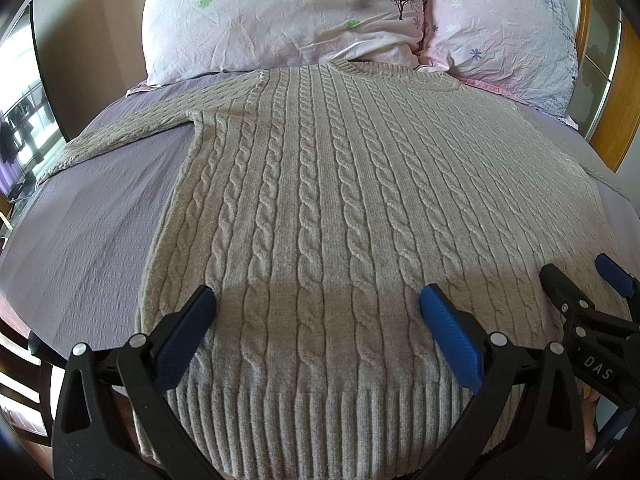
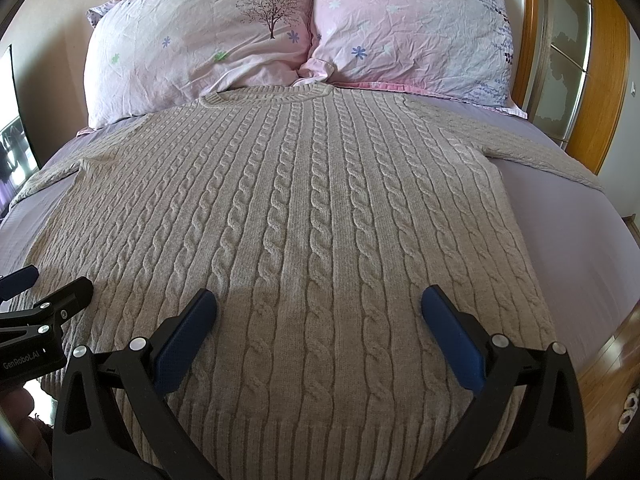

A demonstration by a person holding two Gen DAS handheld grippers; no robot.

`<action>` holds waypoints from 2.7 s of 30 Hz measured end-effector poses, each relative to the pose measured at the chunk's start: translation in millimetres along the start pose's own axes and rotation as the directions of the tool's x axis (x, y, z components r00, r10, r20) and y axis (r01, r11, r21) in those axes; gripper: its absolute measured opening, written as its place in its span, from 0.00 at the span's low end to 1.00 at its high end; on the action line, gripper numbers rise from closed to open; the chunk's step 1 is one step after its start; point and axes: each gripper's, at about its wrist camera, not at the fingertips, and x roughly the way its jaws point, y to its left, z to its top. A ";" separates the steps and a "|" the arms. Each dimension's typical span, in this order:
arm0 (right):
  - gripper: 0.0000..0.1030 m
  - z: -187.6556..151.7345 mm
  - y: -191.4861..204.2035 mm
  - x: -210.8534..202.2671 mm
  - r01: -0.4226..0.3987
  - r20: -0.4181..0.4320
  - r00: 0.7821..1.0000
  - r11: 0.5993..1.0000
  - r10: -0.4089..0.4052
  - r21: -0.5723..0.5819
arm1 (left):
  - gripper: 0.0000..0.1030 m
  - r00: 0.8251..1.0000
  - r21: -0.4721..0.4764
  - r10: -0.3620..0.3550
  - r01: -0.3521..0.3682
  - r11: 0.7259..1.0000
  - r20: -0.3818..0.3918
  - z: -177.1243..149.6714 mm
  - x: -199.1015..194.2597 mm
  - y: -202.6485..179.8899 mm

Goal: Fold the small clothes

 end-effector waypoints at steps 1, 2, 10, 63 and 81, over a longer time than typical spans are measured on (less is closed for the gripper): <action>0.99 0.0 0.0 0.0 0.000 0.000 1.000 1.000 0.000 0.000 | 0.98 1.000 0.000 0.000 0.000 1.000 0.000 0.0 0.0 0.0; 0.99 0.0 0.0 0.0 0.000 0.000 1.000 1.000 0.000 0.000 | 0.98 1.000 0.000 0.000 0.000 1.000 0.000 0.0 0.0 0.0; 0.99 0.2 -0.1 0.0 0.000 0.000 1.000 1.000 0.000 0.000 | 0.98 1.000 0.000 0.000 0.000 1.000 0.001 0.0 0.0 0.0; 0.35 97.0 -438.0 90.2 0.080 -0.011 0.986 0.411 -0.167 0.908 | 0.98 0.963 -0.323 -0.058 0.145 0.935 0.264 88.6 2.8 198.1; 0.09 216.7 -41.2 48.9 -0.332 0.211 0.922 0.943 0.323 0.004 | 0.97 0.980 -0.692 0.000 0.140 0.708 0.198 97.5 50.1 335.1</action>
